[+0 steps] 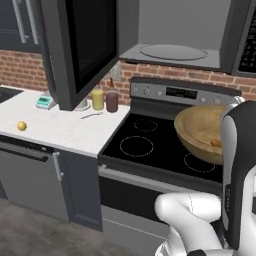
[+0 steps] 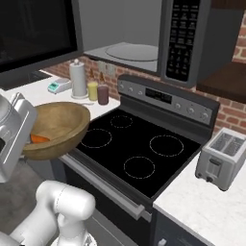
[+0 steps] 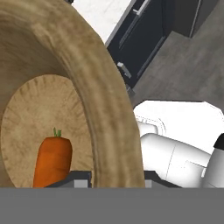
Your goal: Pick the carrot from the sink and place it in the bowl. Then pick the bowl and place it in the microwave. Then close the microwave door and press the start button.
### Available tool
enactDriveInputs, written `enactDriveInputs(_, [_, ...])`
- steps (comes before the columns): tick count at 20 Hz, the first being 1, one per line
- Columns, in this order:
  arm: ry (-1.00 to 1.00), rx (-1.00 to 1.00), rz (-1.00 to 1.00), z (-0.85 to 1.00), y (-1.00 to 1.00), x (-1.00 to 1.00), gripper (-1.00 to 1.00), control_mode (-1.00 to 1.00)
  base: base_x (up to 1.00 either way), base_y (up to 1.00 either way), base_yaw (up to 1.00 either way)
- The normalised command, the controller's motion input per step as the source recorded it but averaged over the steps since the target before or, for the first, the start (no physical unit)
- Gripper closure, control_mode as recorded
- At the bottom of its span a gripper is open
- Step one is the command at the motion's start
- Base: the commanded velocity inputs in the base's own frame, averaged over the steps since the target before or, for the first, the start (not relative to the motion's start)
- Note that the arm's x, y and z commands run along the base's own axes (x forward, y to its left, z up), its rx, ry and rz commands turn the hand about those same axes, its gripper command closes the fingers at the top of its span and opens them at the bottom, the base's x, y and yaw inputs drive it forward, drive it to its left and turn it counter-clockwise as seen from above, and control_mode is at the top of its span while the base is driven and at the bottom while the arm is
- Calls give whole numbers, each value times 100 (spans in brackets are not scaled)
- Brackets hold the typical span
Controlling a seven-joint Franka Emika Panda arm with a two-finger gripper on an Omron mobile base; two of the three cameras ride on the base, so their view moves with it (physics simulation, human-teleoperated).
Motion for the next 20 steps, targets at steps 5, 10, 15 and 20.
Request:
enactDriveInputs(5, [0,0,0,0,0,0,100,100,46,0,16])
enactDriveInputs(10, [0,0,0,0,0,0,100,100,44,0,11])
enactDriveInputs(15, [-1,0,3,13,0,25,100,-100,15,0,1])
enactDriveInputs(20, [-11,0,0,46,0,0,100,-100,0,0,0])
